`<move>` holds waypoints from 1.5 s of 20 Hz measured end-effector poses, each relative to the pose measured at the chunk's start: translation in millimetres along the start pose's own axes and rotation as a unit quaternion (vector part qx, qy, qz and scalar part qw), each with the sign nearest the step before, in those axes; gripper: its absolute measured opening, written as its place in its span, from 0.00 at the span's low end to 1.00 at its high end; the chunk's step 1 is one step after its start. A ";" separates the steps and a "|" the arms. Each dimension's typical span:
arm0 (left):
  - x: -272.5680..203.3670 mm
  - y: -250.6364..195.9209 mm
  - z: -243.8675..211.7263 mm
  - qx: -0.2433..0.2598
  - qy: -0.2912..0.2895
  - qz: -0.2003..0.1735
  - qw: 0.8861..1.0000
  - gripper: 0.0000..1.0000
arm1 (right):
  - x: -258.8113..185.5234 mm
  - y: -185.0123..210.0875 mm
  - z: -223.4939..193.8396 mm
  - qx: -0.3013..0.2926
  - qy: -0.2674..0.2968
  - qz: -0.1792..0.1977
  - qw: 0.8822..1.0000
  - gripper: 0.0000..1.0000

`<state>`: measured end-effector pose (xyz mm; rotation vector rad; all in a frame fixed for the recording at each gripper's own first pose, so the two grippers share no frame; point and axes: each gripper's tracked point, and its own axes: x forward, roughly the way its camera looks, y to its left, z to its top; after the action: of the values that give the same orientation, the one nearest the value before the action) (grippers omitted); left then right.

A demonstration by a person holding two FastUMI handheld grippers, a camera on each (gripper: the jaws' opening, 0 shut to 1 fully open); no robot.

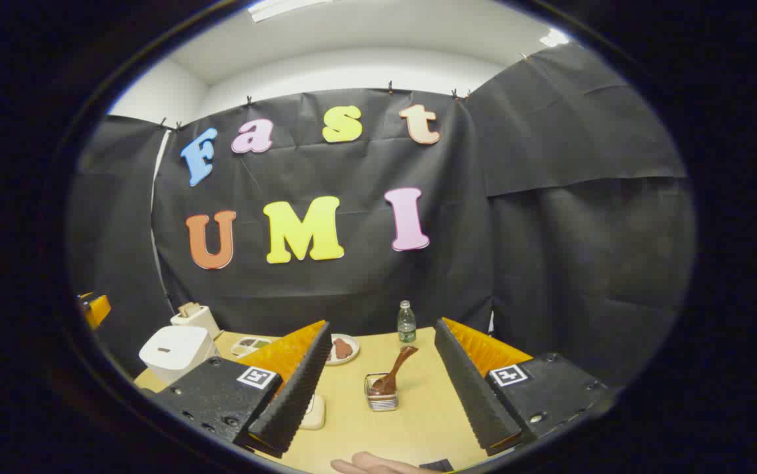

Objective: Close the left gripper, press the button to open the rice cooker; take a wooden spoon from the chopstick holder with the right hand, scoop a spoonful of rice and pour it into the rice cooker, then put the wooden spoon back into the chopstick holder.

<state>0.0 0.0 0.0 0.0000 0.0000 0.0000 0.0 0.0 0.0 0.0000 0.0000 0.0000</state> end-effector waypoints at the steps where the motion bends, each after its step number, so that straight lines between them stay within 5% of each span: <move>1: 2.6 0.4 -1.4 -0.002 0.002 0.001 1.000 0.95 | -0.3 1.5 -1.8 0.000 0.002 0.003 1.000 1.00; 14: 27.4 15.6 -21.2 -0.032 0.015 -0.007 0.999 0.95 | 2.3 -2.9 -12.6 -0.001 -0.016 0.007 1.000 0.98; 15: 28.1 13.9 -22.7 -0.044 0.018 -0.015 0.999 0.89 | 3.6 -1.4 -17.9 0.004 -0.013 0.011 1.000 0.98; 17: 31.3 16.4 -26.9 -0.051 0.022 -0.018 0.998 0.58 | 6.3 1.2 -31.2 0.010 -0.002 0.016 1.000 1.00; 20: 40.3 14.2 -31.7 -0.033 0.018 -0.029 0.999 0.61 | 14.0 3.4 -44.1 0.007 0.012 0.021 1.000 1.00; 22: 44.6 14.3 -46.4 -0.021 0.037 -0.032 0.999 0.26 | 17.9 1.7 -51.9 0.006 0.019 0.022 1.000 1.00; 23: 47.2 19.3 -56.3 -0.012 0.050 -0.027 0.998 0.18 | 20.7 0.9 -55.9 0.005 0.022 0.022 1.000 1.00; 28: 76.9 44.2 -89.2 0.042 0.081 0.017 0.996 0.18 | 31.7 -11.4 -64.8 0.007 0.032 0.021 0.999 0.99; 29: 83.5 46.2 -97.1 0.045 0.093 0.017 0.994 0.00 | 35.4 -17.3 -63.1 0.006 0.026 0.017 1.000 0.99; 30: 90.2 47.8 -107.6 0.041 0.109 0.019 0.993 0.00 | 40.1 -23.6 -63.0 0.002 0.020 0.010 1.000 0.98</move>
<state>90.2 47.8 -107.6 0.0819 0.2180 0.0379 40.1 -23.6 -63.0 0.0047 0.0392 0.0196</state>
